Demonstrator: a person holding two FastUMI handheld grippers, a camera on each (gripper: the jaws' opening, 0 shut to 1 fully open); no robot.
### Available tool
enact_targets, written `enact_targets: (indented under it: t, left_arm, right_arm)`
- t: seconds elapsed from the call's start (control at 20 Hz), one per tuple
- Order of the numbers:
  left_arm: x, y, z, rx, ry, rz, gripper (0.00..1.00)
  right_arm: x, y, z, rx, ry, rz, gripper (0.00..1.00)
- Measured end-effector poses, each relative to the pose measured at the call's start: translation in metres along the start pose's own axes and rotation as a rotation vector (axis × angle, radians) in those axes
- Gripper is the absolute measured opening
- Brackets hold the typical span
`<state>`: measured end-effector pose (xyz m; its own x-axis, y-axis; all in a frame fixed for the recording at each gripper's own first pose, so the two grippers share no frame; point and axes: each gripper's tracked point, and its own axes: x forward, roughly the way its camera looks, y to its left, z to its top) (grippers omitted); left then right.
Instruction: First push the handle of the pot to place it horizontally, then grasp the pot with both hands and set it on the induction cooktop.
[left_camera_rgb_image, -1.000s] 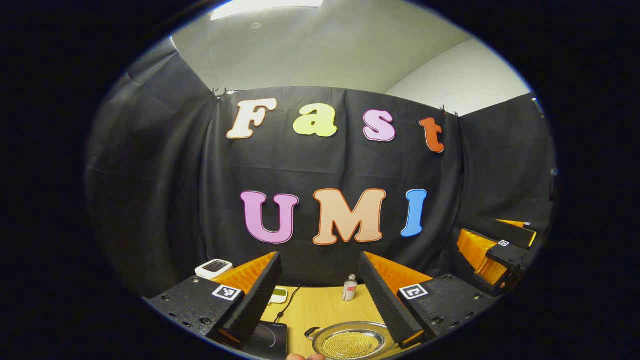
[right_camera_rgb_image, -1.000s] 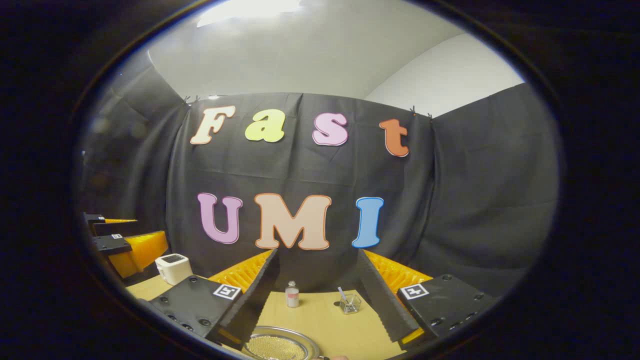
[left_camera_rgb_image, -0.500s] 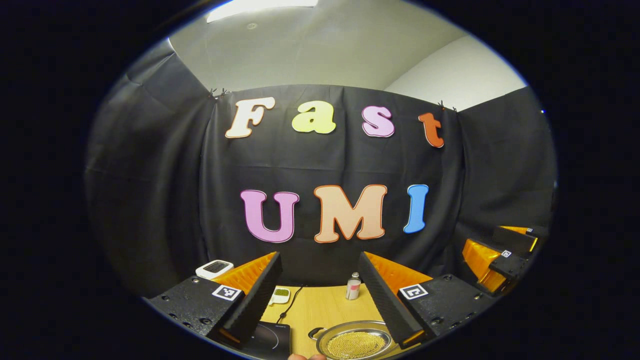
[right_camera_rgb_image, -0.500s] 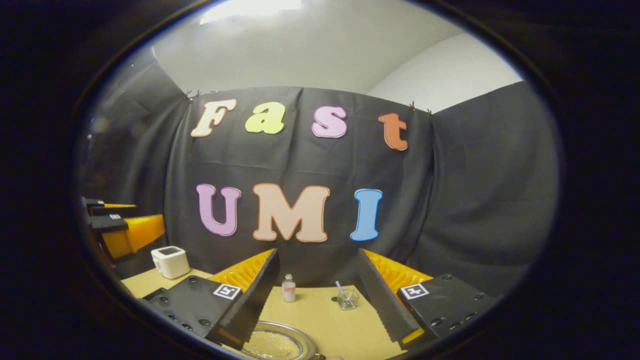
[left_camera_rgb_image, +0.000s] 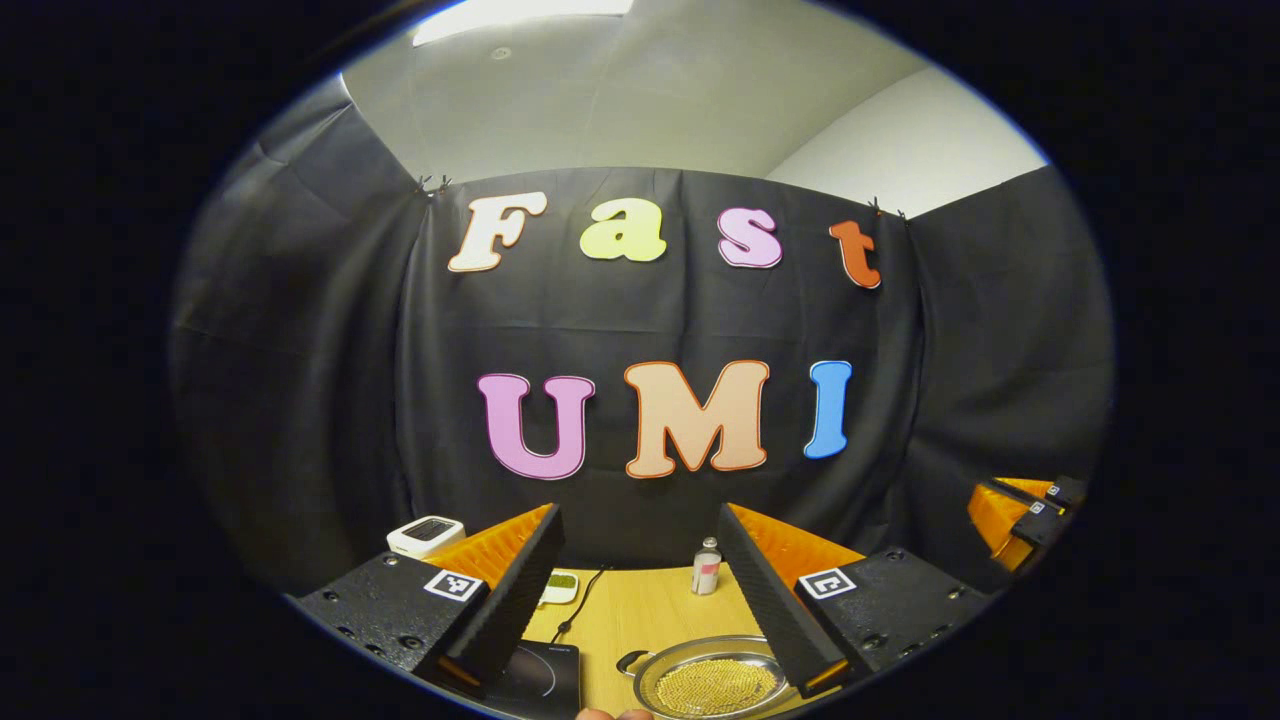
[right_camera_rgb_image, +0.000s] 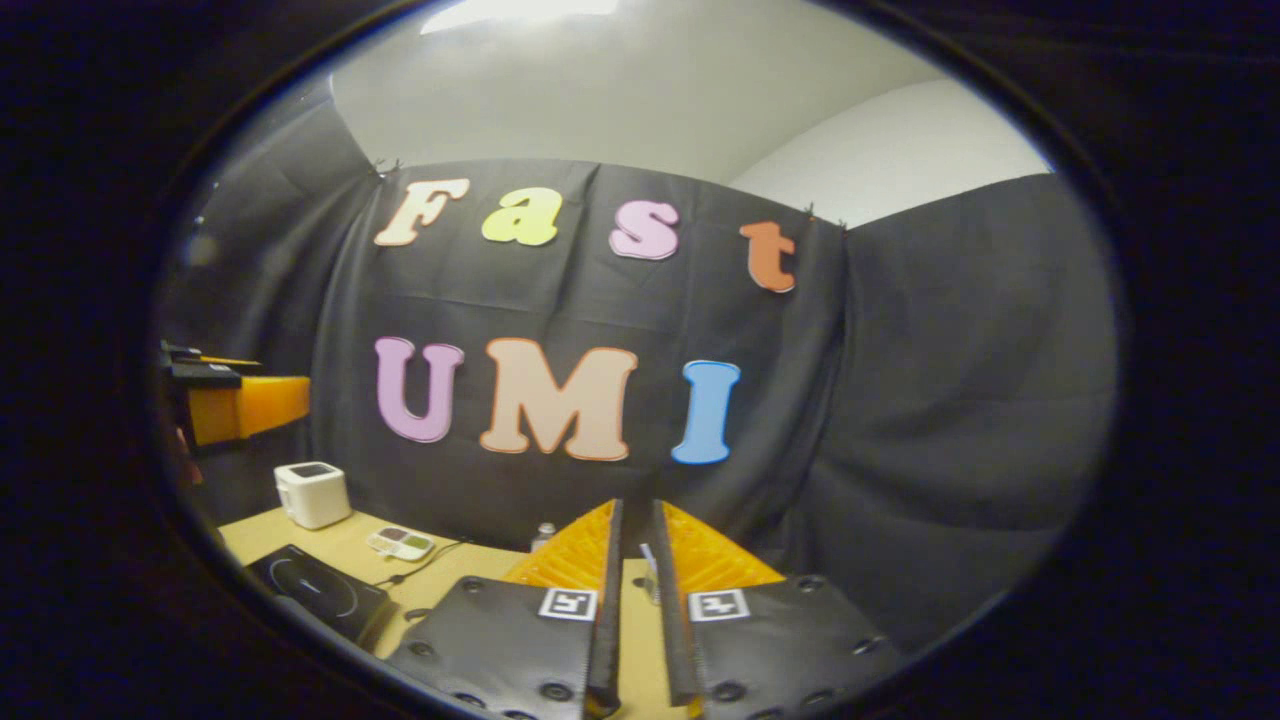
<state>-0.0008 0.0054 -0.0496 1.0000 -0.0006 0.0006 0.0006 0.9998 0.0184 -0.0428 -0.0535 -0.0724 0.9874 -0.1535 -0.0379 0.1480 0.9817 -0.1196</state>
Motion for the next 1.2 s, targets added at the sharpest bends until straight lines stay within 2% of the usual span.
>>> enact_targets:
  t: [0.05,0.1,0.15,0.25,0.35,0.4,0.55,0.8,1.1,1.15,1.2]
  left_arm:
    - [0.0,0.001,-0.001,-0.002,0.001,0.002,0.99]
    - [-0.001,0.0,-0.001,-0.006,0.004,0.0,0.99]
    - [-0.001,0.0,-0.001,-0.008,0.004,-0.001,0.99]
    - [-0.002,0.003,-0.001,-0.007,0.003,0.004,0.99]
    - [-0.003,0.004,-0.001,-0.012,0.001,0.008,0.99]
    - [-0.003,0.004,0.0,-0.015,0.0,0.009,0.99]
    - [-0.004,0.007,0.001,-0.009,-0.004,0.017,0.99]
    - [-0.004,0.01,-0.002,-0.007,-0.001,0.034,0.99]
    - [-0.001,0.018,-0.003,-0.011,-0.002,0.061,0.99]
    - [0.0,0.019,-0.004,-0.009,-0.001,0.064,0.99]
    - [0.001,0.021,-0.004,-0.006,-0.002,0.068,0.99]
  right_arm:
    - [-0.001,0.004,-0.008,0.008,0.014,0.001,0.04]
    - [-0.002,0.007,-0.016,0.017,0.038,0.016,0.02]
    - [-0.005,0.008,-0.024,0.025,0.056,0.027,0.06]
    - [-0.007,0.001,-0.037,0.018,0.078,0.012,0.07]
    - [-0.014,-0.01,-0.044,0.03,0.083,0.005,0.02]
    - [-0.018,-0.013,-0.051,0.038,0.094,0.004,0.08]
    - [-0.025,-0.018,-0.072,0.038,0.128,0.009,0.08]
    - [-0.039,-0.01,-0.116,0.035,0.21,0.052,0.08]
    - [-0.065,0.007,-0.198,0.005,0.373,0.125,0.08]
    - [-0.067,0.01,-0.209,0.006,0.397,0.138,0.05]
    - [-0.07,0.013,-0.219,0.008,0.417,0.148,0.08]
